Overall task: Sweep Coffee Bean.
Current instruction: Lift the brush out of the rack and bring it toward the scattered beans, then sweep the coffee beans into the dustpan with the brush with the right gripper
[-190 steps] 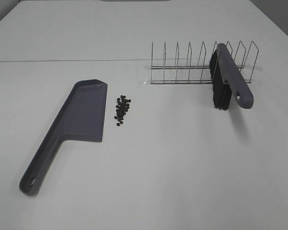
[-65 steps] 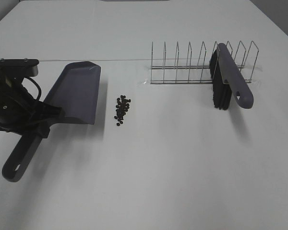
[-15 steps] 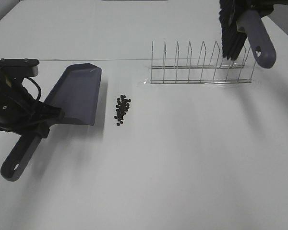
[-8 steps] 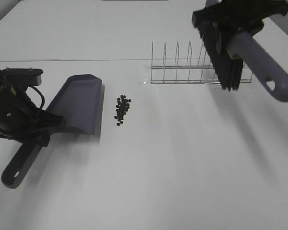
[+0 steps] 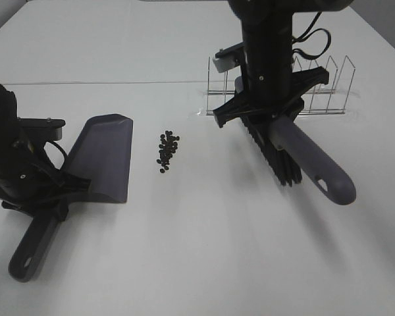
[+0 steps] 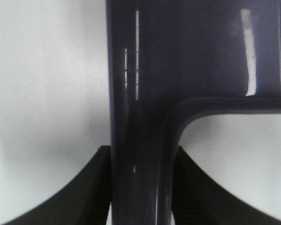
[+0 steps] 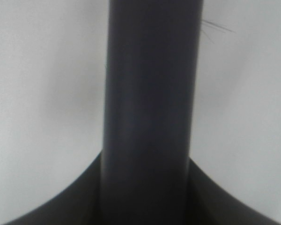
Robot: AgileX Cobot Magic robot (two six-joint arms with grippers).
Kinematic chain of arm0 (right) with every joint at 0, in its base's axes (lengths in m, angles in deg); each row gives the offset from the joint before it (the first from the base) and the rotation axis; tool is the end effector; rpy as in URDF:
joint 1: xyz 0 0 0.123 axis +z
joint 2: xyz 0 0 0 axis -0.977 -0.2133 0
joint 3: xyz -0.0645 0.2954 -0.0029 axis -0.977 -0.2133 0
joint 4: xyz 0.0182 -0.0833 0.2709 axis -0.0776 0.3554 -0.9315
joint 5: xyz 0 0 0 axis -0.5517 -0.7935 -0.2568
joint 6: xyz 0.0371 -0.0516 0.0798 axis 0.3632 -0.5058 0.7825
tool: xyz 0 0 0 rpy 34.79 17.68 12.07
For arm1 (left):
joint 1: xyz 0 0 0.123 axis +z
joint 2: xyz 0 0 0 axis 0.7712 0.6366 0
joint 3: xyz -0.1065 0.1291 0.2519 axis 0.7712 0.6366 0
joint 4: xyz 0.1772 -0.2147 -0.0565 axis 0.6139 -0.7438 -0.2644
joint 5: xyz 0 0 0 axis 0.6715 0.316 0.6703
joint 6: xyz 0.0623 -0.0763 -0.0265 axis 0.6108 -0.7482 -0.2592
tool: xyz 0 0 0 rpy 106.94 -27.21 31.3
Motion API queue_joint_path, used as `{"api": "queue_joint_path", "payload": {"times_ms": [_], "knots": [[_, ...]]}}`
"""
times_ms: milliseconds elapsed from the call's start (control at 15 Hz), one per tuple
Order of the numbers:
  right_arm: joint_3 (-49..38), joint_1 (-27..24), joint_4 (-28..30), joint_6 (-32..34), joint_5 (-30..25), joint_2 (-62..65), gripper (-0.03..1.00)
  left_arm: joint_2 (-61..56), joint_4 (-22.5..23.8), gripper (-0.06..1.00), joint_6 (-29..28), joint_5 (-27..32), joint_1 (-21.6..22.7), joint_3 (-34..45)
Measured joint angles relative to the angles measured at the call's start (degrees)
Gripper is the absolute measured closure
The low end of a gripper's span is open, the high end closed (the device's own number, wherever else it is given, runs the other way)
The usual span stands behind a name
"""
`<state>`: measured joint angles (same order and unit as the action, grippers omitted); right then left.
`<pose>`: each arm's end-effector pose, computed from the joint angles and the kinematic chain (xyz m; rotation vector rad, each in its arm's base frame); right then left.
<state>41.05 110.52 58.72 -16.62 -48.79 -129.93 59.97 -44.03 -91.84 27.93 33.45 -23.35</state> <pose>0.4040 0.2337 0.1773 -0.4685 2.9820 -0.3008 0.3277 -0.1003 0.0823 -0.0134 2.9648 -0.0813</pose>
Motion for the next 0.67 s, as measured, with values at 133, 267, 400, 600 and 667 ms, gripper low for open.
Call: {"api": "queue_joint_path", "payload": {"times_ms": [133, 267, 400, 600, 667], "knots": [[0.0, 1.2, 0.3, 0.1, 1.4, -2.6, 0.62, 0.1, 0.0, 0.59, 0.0, -0.3, -0.1, 0.0], [0.0, 1.9, 0.2, 0.2, 3.4, -3.9, 0.62, 0.2, 0.0, 0.59, -0.1, -0.4, -1.3, 0.0], [0.2, 2.3, -0.1, 0.2, 4.6, -4.1, 0.62, 1.4, 0.0, 0.59, -0.3, -0.4, -3.2, -0.4], [0.6, 2.3, 0.3, 0.2, 5.3, -4.1, 0.62, 2.4, 0.3, 0.58, -0.5, 0.7, -3.4, -1.3], [0.6, 2.3, 0.2, 0.2, 6.0, -4.1, 0.62, 2.5, 0.5, 0.58, -0.5, 0.6, -3.7, -1.3]]}}
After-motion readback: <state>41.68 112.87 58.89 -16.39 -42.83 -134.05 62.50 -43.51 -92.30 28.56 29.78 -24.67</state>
